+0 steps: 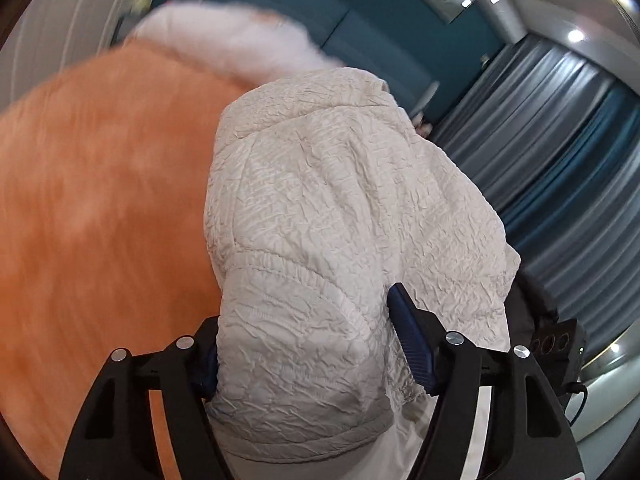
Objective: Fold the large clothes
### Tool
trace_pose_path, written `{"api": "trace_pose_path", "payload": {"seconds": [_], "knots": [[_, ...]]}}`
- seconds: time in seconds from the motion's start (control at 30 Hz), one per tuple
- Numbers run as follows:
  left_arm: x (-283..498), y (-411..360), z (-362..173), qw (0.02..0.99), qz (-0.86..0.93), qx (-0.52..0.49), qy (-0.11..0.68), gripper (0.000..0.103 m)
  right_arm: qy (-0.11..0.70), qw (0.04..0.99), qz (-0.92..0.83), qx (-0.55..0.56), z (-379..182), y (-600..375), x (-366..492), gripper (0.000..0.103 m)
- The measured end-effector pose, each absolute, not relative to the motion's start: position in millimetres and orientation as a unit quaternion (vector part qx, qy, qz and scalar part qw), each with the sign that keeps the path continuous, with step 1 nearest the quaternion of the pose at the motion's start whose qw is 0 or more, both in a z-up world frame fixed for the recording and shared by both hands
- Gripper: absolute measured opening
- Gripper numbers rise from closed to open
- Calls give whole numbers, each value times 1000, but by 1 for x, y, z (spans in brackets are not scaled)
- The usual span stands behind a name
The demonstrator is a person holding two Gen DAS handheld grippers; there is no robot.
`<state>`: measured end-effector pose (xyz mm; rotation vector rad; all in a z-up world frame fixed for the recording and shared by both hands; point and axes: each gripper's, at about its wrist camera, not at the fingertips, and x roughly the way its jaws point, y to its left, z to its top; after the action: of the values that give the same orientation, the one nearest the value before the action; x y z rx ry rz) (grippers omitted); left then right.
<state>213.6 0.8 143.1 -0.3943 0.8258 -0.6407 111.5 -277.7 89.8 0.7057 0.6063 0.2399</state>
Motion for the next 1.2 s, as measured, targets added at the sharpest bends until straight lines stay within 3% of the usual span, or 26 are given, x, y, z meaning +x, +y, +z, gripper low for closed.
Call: {"api": "trace_pose_path", "payload": {"seconds": [0.03,0.07,0.1,0.17,0.23,0.3,0.33,0.4,0.5,0.63,0.9,1.2], "knots": [[222,5,152,856,-300,-184,380,67,288,886,118,344,92,-276,123,35],[237,8,157,866,-286,-173,373,70,291,884,116,346,91,-276,137,45],[251,10,155,874,-269,-158,373,79,307,882,100,342,82,-276,154,51],[272,11,141,892,-227,-110,374,86,356,877,50,320,56,-276,182,52],[294,14,114,902,-134,-41,409,75,384,869,13,311,43,-277,183,49],[287,31,108,894,-145,-62,420,71,364,885,5,290,52,-271,162,49],[274,40,112,901,-143,-76,402,71,353,897,-1,266,60,-267,152,48],[253,43,121,911,-129,-74,385,72,343,916,-6,208,78,-254,137,25],[226,25,132,915,-131,-73,373,72,343,925,18,161,99,-236,146,4],[231,8,127,915,-106,-49,386,72,369,925,32,89,105,-196,175,2],[232,12,59,888,-82,-14,453,77,490,869,-12,71,11,-196,163,0],[232,13,54,889,-65,-12,452,78,397,917,9,34,99,-180,183,0]]}}
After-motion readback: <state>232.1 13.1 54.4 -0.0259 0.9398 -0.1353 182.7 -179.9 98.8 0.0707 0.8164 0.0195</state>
